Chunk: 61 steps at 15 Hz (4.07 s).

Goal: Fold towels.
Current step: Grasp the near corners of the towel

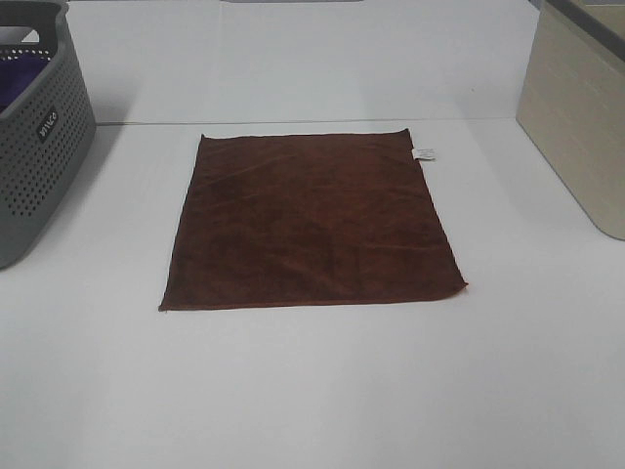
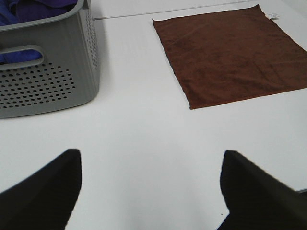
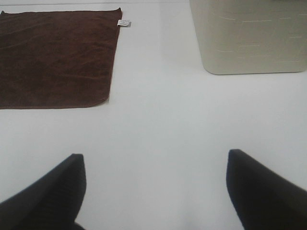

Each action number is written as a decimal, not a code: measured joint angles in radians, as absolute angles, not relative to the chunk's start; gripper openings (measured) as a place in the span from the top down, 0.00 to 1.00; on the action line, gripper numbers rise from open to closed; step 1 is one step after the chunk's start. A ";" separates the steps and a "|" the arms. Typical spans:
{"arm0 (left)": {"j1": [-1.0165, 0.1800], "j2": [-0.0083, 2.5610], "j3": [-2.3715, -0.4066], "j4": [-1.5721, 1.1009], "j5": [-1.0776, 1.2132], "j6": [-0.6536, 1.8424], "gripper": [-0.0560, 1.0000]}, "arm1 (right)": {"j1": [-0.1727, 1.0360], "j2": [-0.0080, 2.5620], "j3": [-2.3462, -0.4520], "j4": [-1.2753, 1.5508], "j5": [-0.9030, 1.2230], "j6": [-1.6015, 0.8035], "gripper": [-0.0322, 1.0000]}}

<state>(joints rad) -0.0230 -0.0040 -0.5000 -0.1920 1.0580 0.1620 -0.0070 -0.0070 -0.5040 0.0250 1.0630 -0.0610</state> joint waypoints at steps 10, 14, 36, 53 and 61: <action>-0.023 -0.004 -0.500 -0.192 1.058 0.162 0.23 | -0.007 -0.007 -0.504 0.025 1.063 -0.061 0.23; -0.023 -0.004 -0.500 -0.192 1.058 0.162 0.23 | -0.007 -0.007 -0.504 0.025 1.063 -0.061 0.23; -0.023 -0.004 -0.500 -0.192 1.058 0.162 0.23 | -0.007 -0.007 -0.504 0.025 1.063 -0.061 0.23; -0.023 0.172 -0.507 -0.210 0.674 0.161 0.23 | -0.007 0.226 -0.524 0.027 0.830 -0.061 0.23; -0.023 0.701 -0.506 -0.580 0.498 0.199 0.23 | -0.007 0.710 -0.524 0.102 0.596 -0.061 0.23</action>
